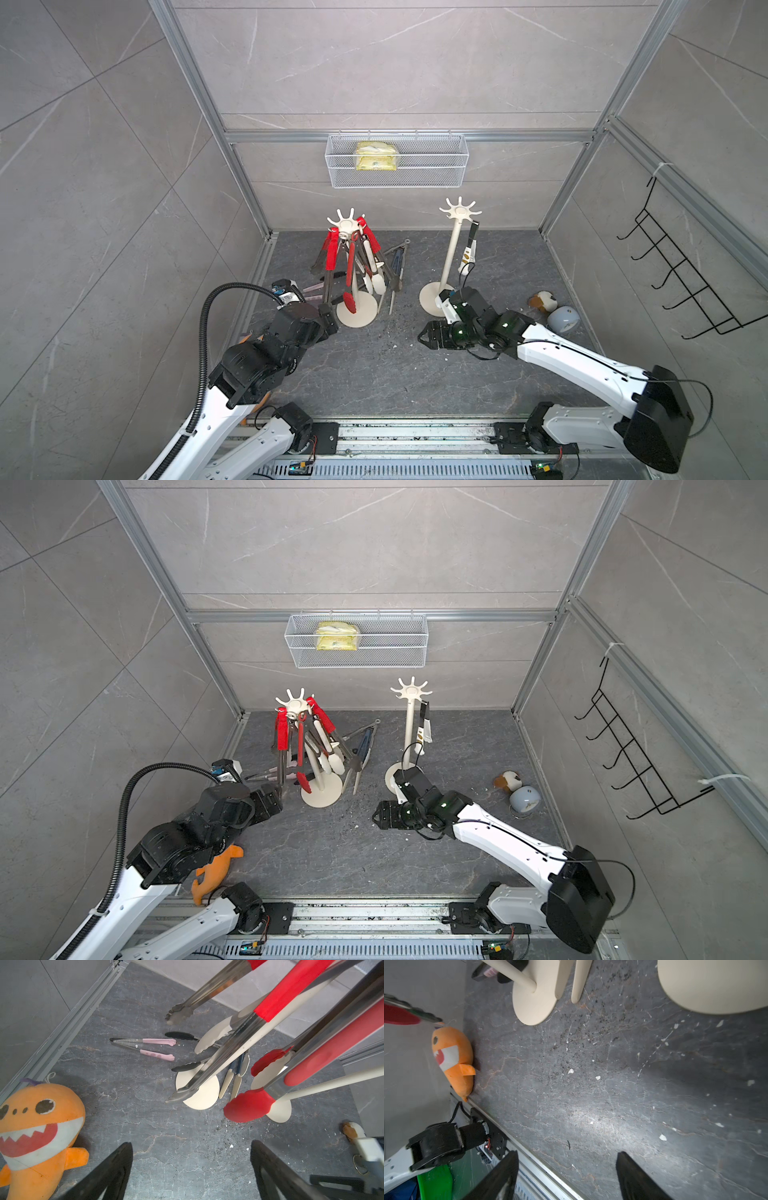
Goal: Hang food tongs on kitchen utensil racks
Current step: Hang the food tongs on the rack, then move the food tongs to the center of the board.
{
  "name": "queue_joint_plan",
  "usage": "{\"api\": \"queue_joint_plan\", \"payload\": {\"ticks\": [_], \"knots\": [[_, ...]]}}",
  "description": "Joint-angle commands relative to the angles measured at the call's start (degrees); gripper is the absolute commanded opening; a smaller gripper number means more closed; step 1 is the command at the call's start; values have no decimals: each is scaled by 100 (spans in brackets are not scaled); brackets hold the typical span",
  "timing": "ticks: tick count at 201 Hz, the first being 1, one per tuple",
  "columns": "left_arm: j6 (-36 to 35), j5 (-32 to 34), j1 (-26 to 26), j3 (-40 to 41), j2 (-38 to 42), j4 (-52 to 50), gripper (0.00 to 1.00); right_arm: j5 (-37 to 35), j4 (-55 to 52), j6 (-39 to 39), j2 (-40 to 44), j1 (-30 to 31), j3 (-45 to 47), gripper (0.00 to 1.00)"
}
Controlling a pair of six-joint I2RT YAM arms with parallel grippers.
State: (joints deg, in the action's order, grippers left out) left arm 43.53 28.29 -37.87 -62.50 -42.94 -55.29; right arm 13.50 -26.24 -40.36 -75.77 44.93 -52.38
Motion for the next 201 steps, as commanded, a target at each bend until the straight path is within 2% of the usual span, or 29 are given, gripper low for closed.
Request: {"api": "queue_joint_plan", "payload": {"ticks": [1,38,84,118,201], "knots": [[-258,10,25,-283,-31,96,91,-538,426,-478,-402,208,-151,71],[-390,-67,25,-457,-37,88,91,-965,679,-890,-1154,389,-409,60],[-486,-263,26,-533,2,28,91,-1379,644,-1023,-2136,402,-1086,58],[-473,-245,25,-500,183,-51,91,-1418,1031,-1043,-2681,398,-1392,55],[-352,-157,25,-434,614,-393,91,-1951,1842,-1211,-3493,351,-1908,47]]}}
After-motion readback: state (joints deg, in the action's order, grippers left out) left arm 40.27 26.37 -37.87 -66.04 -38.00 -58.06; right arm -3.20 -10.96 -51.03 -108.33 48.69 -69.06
